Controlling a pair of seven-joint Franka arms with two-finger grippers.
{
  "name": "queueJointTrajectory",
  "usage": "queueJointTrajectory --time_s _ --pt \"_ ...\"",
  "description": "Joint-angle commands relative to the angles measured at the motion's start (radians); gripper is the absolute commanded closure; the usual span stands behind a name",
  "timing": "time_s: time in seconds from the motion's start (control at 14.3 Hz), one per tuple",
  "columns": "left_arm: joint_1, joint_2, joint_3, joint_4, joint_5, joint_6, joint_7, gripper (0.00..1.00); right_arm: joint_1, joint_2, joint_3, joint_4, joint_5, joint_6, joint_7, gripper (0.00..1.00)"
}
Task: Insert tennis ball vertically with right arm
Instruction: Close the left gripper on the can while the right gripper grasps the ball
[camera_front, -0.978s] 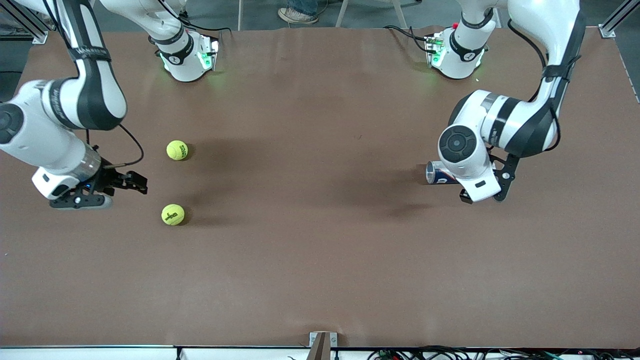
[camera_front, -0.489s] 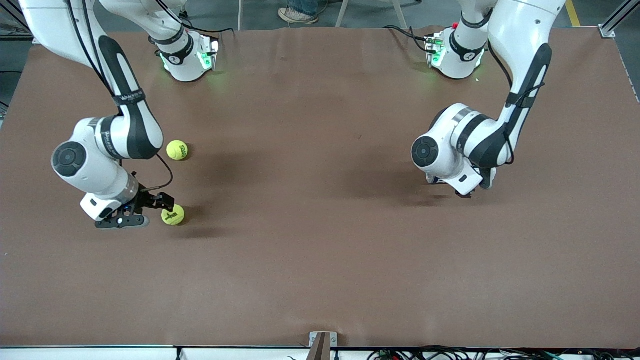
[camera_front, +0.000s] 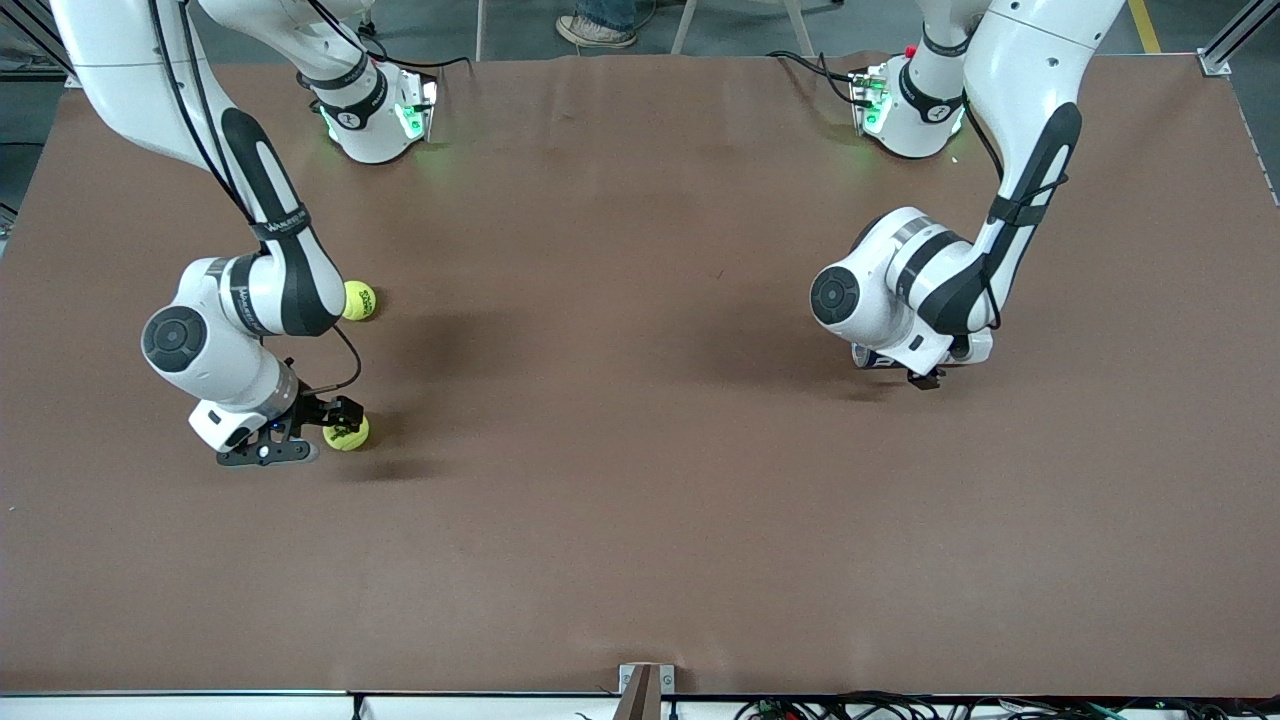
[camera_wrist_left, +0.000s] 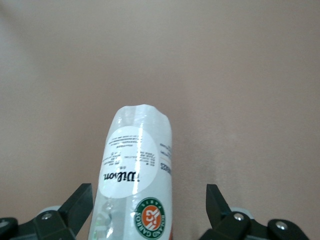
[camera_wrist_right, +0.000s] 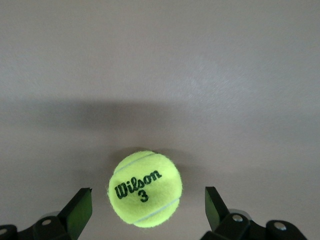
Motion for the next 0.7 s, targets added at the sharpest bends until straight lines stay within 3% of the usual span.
queueJointTrajectory --time_s 0.0,0.63 --pt "-0.009 -0.008 0.002 -0.043 0.023 0.014 -0.038 0.00 0.011 0.029 -0.001 0.003 0.002 0.013 0.009 0.00" --pt "0.000 -0.005 0.003 -0.126 0.106 0.080 -0.082 0.00 0.011 0.058 -0.001 0.012 0.002 0.051 0.008 0.00"
